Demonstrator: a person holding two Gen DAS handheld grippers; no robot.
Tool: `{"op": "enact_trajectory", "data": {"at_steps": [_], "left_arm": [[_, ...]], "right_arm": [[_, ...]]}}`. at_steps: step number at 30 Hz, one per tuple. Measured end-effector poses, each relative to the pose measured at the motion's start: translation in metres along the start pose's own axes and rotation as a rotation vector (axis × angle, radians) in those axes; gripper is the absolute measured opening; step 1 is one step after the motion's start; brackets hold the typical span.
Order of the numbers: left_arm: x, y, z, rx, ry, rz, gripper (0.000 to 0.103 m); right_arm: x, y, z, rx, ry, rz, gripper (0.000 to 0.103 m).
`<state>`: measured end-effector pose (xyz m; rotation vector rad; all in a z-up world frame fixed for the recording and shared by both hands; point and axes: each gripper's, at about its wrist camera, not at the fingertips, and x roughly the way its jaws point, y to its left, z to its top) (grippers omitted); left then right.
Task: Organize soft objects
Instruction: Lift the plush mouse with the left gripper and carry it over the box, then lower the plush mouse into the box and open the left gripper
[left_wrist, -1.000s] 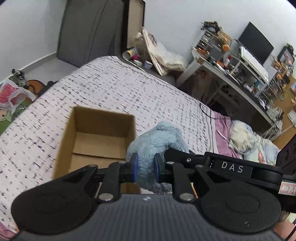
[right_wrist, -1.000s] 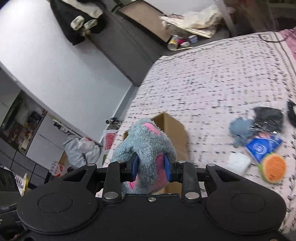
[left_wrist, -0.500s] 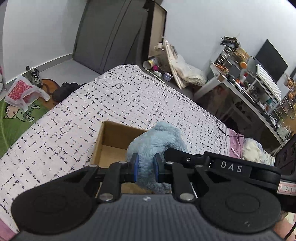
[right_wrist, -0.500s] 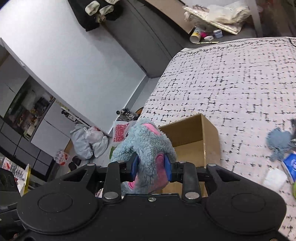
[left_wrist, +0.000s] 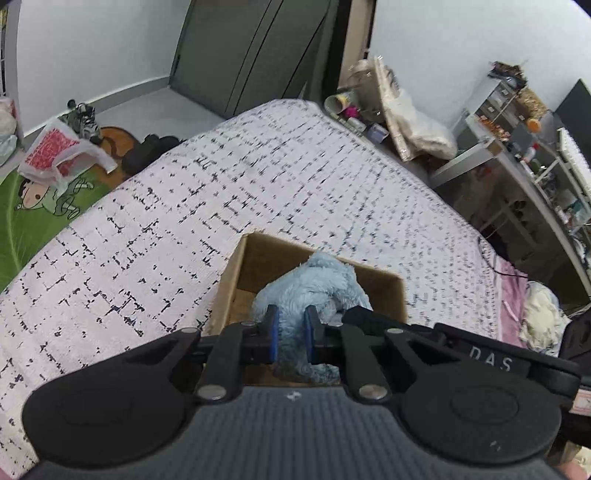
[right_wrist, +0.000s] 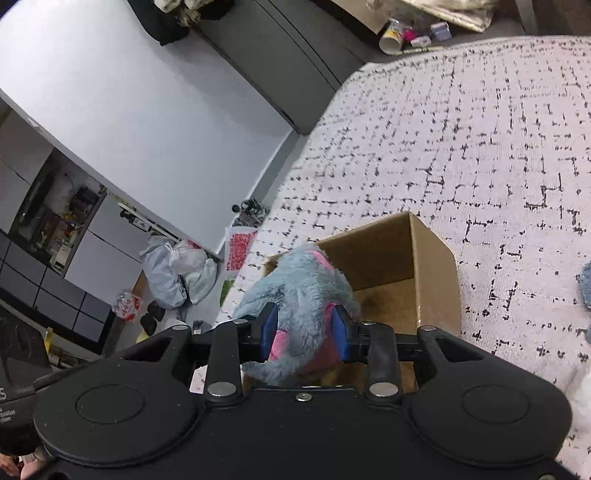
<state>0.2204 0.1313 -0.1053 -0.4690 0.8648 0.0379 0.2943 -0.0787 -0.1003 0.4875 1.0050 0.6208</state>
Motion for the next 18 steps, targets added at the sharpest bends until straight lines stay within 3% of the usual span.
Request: {"op": "enact_trajectory", "data": {"at_steps": [13,18], "left_arm": [[0.044,0.009,-0.003,0.001,0.098,0.072,0.014],[0.042,0.001,-0.001,-0.009,0.111,0.109,0.018]], "right_arm": [[0.016,-0.003,0.003,-0.093,0.017,-0.056,0.033],[0.008,-0.006,0.005,-0.075,0.001,-0.056,0.043]]}}
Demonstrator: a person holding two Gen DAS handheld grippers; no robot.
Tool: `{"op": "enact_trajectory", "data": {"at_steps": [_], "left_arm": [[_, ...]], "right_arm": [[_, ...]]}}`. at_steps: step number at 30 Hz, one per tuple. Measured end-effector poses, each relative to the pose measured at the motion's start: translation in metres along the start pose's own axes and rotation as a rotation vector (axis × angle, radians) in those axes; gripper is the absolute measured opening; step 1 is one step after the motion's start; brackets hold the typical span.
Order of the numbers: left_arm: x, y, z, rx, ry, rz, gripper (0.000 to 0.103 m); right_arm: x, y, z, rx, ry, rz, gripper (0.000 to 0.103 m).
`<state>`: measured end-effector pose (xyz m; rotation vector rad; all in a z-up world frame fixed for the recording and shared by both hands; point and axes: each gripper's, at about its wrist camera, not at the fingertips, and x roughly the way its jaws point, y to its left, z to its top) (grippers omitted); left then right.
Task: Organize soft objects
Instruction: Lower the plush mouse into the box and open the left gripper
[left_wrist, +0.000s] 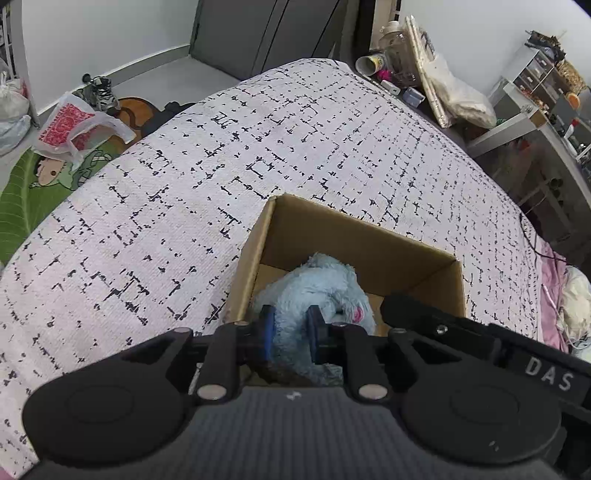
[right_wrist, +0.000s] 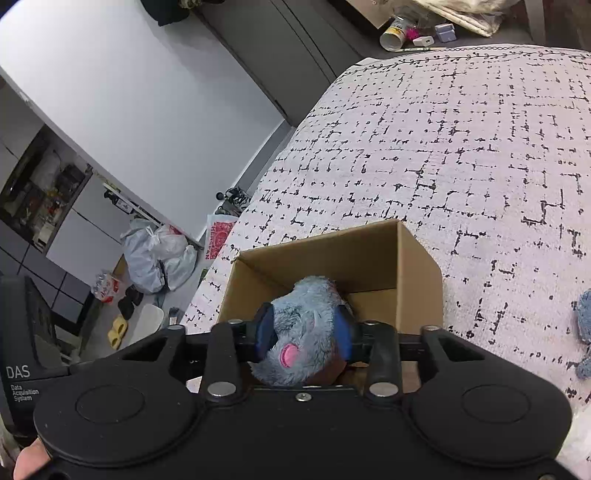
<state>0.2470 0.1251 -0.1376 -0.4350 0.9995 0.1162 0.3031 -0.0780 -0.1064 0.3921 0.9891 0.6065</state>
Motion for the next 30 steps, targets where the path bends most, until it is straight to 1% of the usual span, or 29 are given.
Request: {"op": "enact_trajectory", "data": {"at_steps": [2,4,6,8,9,11,12,13,15,19,21,23,30], "left_arm": [[-0.005,-0.002,0.0,-0.011,0.003,0.012,0.021],[-0.012,-0.003,-0.001,-0.02,0.001,0.016,0.026],[-0.021,-0.004,-0.002,-0.025,-0.012,0.015,0.033],[-0.032,-0.006,-0.005,-0.026,-0.032,0.024,0.049],[-0.037,-0.007,-0.005,-0.027,-0.042,0.025,0.053],[-0.047,-0.01,-0.008,-0.028,-0.06,0.041,0.072],[-0.053,-0.012,-0.01,-0.026,-0.075,0.052,0.075],[-0.058,-0.014,-0.012,-0.024,-0.087,0.059,0.079],[-0.067,-0.017,-0.015,-0.018,-0.102,0.065,0.081],[-0.08,-0.024,-0.024,-0.013,-0.097,0.084,0.083],[-0.088,-0.03,-0.029,0.006,-0.107,0.093,0.083],[-0.095,-0.038,-0.035,0.03,-0.116,0.097,0.083],[-0.114,-0.062,-0.049,0.065,-0.137,0.069,0.083]], "right_arm": [[-0.005,0.001,0.0,-0.008,-0.008,-0.002,0.043],[-0.013,0.004,-0.001,-0.014,-0.021,0.004,0.047],[-0.024,0.006,-0.001,-0.019,-0.043,0.002,0.055],[-0.033,0.007,0.0,-0.025,-0.062,-0.001,0.059],[-0.038,0.007,0.0,-0.027,-0.069,-0.002,0.061],[-0.048,0.008,-0.001,-0.03,-0.082,-0.01,0.064],[-0.053,0.008,-0.001,-0.03,-0.088,-0.014,0.069],[-0.058,0.008,-0.002,-0.032,-0.096,-0.017,0.071],[-0.07,0.008,-0.005,-0.042,-0.109,-0.03,0.08],[-0.093,0.008,-0.01,-0.06,-0.118,-0.042,0.085],[-0.105,0.004,-0.013,-0.057,-0.132,-0.056,0.091],[-0.116,-0.001,-0.016,-0.046,-0.146,-0.07,0.093],[-0.154,-0.014,-0.028,-0.045,-0.18,-0.112,0.095]]}}
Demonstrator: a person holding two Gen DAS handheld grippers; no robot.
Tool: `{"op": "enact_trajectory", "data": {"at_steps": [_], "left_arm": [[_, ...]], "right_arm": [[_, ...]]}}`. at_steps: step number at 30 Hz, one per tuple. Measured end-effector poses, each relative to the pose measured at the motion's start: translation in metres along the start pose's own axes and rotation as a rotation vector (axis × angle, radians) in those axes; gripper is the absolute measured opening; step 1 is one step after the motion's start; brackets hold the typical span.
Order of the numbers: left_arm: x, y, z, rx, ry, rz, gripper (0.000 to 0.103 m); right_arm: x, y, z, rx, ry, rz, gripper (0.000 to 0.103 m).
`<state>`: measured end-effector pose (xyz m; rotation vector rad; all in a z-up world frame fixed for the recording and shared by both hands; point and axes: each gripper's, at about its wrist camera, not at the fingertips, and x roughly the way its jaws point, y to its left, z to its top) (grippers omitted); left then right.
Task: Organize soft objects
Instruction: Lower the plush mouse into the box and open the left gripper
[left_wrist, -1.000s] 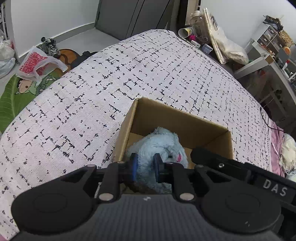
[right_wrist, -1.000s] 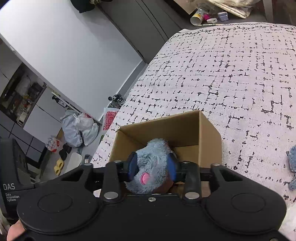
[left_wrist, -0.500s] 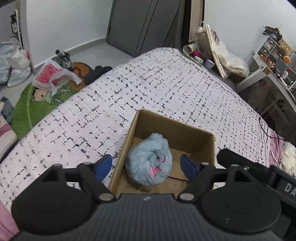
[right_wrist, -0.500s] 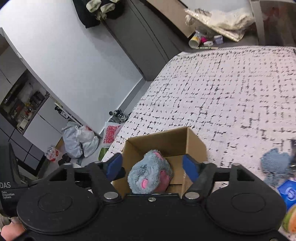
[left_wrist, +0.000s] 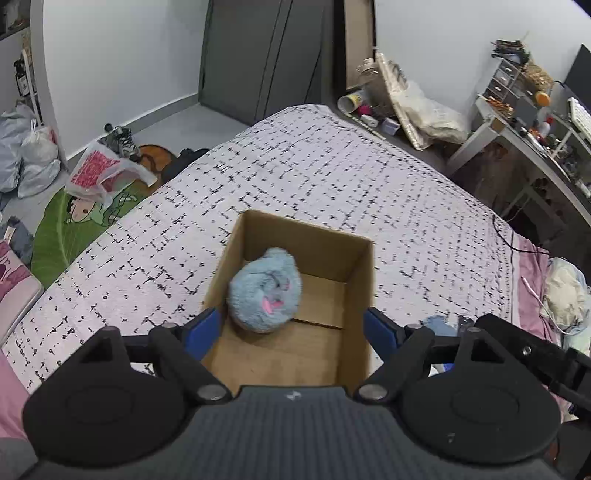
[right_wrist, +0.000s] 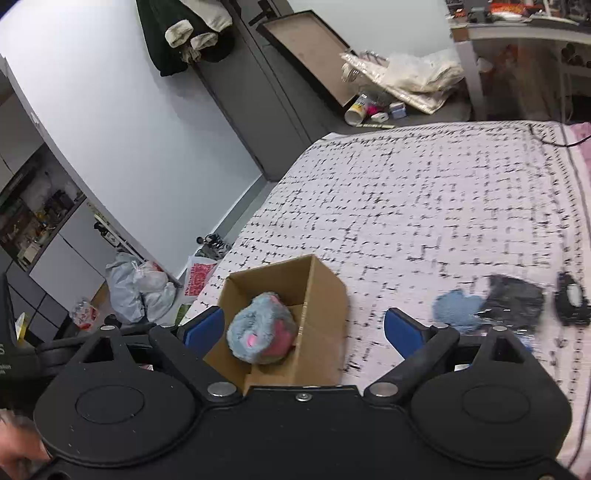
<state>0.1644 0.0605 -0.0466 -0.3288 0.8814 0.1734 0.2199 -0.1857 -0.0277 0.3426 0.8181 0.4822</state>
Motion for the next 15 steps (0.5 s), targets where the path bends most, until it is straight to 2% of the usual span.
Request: {"op": "enact_trajectory", "data": {"at_steps": [9,11,15], "left_arm": [[-0.017,-0.034,-0.021,0.058,0.0,-0.019,0.084],[-0.018,-0.044,-0.027,0.083,0.007,-0.013,0.09],[-0.023,-0.063,-0.036,0.127,-0.002,-0.007,0.092]], "right_arm": [[-0.034,-0.035,-0.009,0.06,-0.013,-0.054,0.099],[-0.04,-0.044,-0.013,0.08,-0.012,-0.068,0.101],[-0.049,-0.059,-0.019,0.106,-0.008,-0.106,0.103]]}}
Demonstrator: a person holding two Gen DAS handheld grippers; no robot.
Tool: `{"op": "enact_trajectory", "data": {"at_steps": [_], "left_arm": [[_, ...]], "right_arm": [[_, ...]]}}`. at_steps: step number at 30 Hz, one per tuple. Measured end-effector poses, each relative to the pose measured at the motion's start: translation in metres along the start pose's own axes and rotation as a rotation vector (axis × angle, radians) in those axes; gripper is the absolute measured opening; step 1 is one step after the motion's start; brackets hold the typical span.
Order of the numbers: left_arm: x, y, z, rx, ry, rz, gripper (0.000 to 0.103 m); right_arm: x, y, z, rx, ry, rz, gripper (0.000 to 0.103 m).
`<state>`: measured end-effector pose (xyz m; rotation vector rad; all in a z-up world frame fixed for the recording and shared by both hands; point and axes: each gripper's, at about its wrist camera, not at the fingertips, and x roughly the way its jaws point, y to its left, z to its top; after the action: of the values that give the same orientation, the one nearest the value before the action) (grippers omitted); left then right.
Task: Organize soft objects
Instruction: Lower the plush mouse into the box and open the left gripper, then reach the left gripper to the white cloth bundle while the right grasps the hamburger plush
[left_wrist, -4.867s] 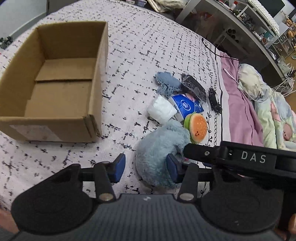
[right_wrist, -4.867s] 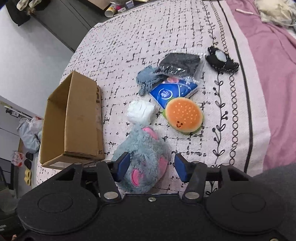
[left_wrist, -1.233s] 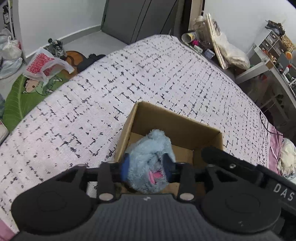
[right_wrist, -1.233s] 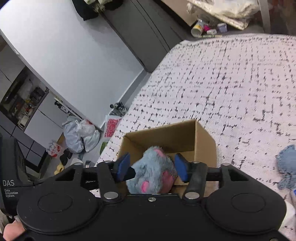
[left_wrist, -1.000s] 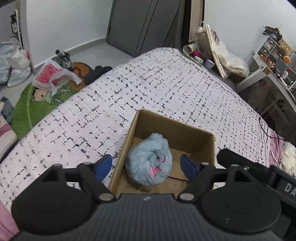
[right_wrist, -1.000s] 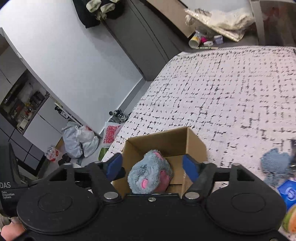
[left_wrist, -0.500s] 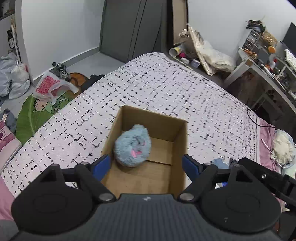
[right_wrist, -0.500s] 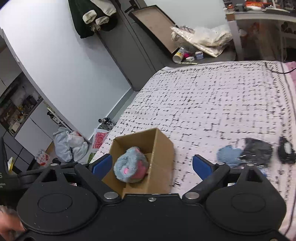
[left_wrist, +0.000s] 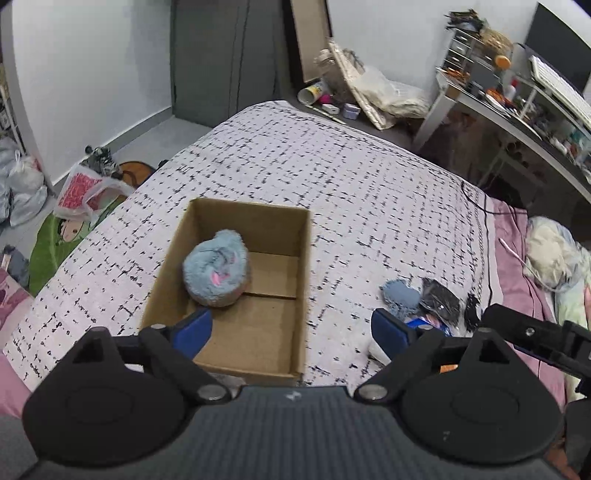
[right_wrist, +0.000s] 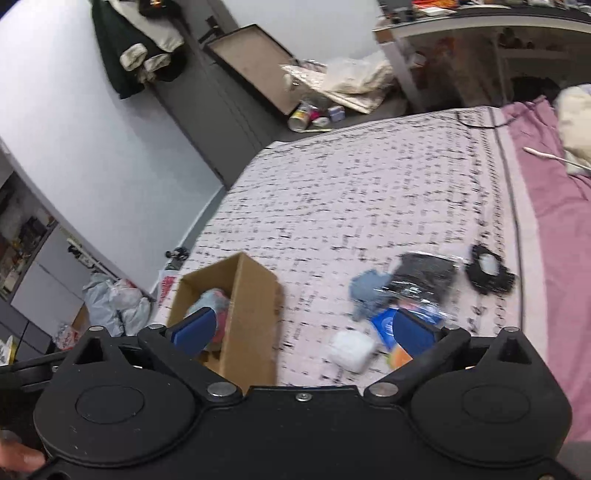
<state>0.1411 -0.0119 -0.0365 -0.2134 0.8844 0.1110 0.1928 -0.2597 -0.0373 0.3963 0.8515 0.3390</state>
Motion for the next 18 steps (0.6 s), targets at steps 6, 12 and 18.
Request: {"op": "enact_trajectory", "data": {"at_steps": [6,12,18], "left_arm": [[-0.001,-0.026,-0.007,0.033,0.004,-0.005,0.092],[0.005,-0.044,-0.011,0.021,0.032,-0.007,0.092],[0.015,-0.061,-0.014,0.02,0.033,-0.014,0.091]], "right_arm": [[-0.004,-0.021,-0.006,0.059,0.028,-0.014,0.103],[0.0,-0.038,-0.011,0.127,0.06,-0.054,0.103],[0.004,-0.064,-0.01,0.226,0.057,-0.085,0.102]]}}
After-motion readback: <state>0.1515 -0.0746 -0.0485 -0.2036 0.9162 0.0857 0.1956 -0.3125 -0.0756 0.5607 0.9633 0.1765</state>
